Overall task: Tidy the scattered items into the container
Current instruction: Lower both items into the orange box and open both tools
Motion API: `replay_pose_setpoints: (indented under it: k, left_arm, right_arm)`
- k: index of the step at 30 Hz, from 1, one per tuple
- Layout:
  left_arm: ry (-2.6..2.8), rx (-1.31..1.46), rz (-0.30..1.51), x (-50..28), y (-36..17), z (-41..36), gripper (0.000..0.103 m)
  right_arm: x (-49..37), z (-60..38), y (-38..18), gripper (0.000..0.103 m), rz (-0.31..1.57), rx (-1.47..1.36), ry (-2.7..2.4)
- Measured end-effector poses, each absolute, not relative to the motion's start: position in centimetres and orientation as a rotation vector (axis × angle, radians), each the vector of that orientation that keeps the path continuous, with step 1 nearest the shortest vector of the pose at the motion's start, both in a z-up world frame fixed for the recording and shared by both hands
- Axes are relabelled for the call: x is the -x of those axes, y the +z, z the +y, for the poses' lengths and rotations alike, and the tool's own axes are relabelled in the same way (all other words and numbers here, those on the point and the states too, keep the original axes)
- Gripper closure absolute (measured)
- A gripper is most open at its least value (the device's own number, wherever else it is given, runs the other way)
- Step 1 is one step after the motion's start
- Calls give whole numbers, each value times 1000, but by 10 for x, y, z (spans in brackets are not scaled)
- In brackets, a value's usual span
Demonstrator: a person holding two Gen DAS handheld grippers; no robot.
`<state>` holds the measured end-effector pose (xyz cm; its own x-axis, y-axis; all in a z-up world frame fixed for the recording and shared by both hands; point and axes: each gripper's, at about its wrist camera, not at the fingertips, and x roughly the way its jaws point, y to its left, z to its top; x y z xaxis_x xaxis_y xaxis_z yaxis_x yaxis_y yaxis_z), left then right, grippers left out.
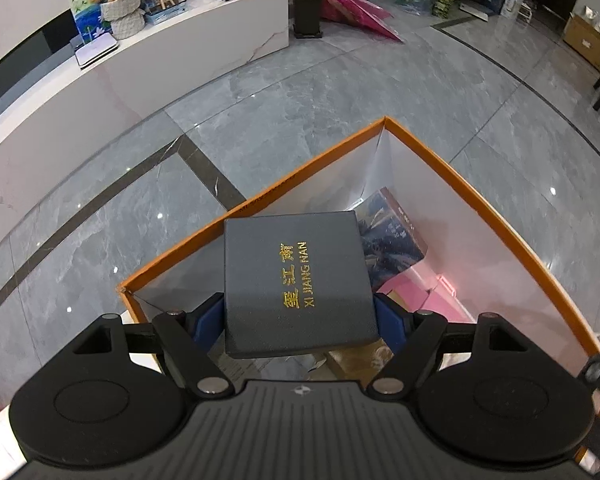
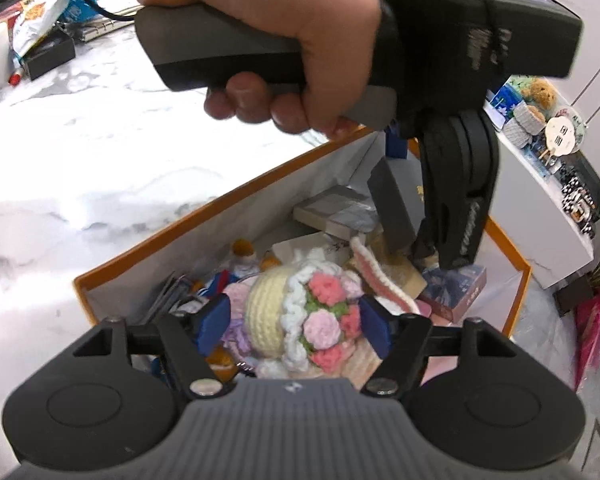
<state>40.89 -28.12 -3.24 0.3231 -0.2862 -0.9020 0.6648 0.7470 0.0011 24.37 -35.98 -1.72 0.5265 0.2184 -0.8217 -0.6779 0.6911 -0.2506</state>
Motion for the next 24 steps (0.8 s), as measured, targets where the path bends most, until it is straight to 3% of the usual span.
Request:
replay_pose_setpoints:
  k: [24]
  left_arm:
    - [-674, -363, 1073, -399, -5, -268, 11]
  right_arm:
    - [-238, -400, 1, 26, 899, 475, 446]
